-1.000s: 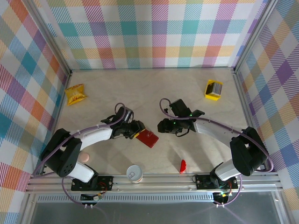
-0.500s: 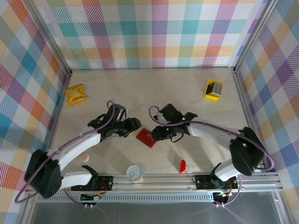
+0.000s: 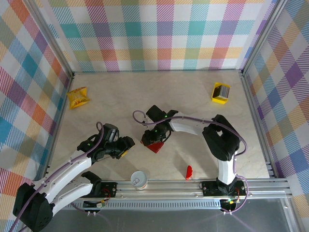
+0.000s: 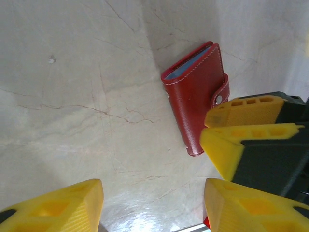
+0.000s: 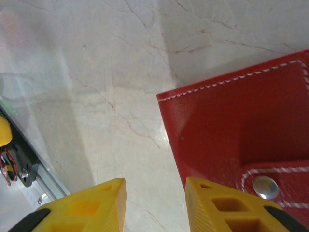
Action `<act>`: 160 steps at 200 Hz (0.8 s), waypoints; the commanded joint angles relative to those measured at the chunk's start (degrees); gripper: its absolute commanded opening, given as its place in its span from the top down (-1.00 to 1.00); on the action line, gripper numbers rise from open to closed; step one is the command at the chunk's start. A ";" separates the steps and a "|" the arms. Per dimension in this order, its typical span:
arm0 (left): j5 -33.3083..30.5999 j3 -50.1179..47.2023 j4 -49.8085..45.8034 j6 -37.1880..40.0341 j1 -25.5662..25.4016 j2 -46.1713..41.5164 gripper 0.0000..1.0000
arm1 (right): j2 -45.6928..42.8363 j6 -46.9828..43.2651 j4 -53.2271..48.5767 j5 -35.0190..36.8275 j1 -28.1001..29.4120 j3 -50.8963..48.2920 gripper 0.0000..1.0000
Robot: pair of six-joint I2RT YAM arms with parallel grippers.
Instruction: Put the credit cards into the card holder
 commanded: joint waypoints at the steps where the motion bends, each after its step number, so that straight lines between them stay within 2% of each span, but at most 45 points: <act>1: 0.73 2.43 -2.24 1.87 0.77 1.83 -0.15 | 2.90 3.67 1.18 -0.34 0.35 2.05 0.26; 28: 1.51 3.16 -0.96 2.87 1.12 4.47 -0.17 | 5.00 8.99 1.06 3.99 -0.86 3.35 0.26; 74: 3.21 5.20 1.92 5.11 1.92 10.23 -0.19 | 3.92 22.15 5.24 11.81 -7.62 0.32 0.28; 99: 3.74 8.22 1.90 7.64 2.18 13.85 -0.21 | 3.08 26.08 6.77 16.68 -10.78 0.07 0.29; 121: 4.34 11.30 2.11 9.78 2.18 16.44 -0.21 | 2.24 26.14 10.86 13.49 -13.18 0.21 0.29; 138: 4.96 12.71 3.83 11.03 2.18 17.57 -0.22 | -1.42 21.65 12.53 11.91 -13.49 0.79 0.29; 160: 5.92 13.43 8.41 11.83 2.18 18.51 -0.23 | -10.78 19.00 8.05 16.05 -14.94 -0.40 0.28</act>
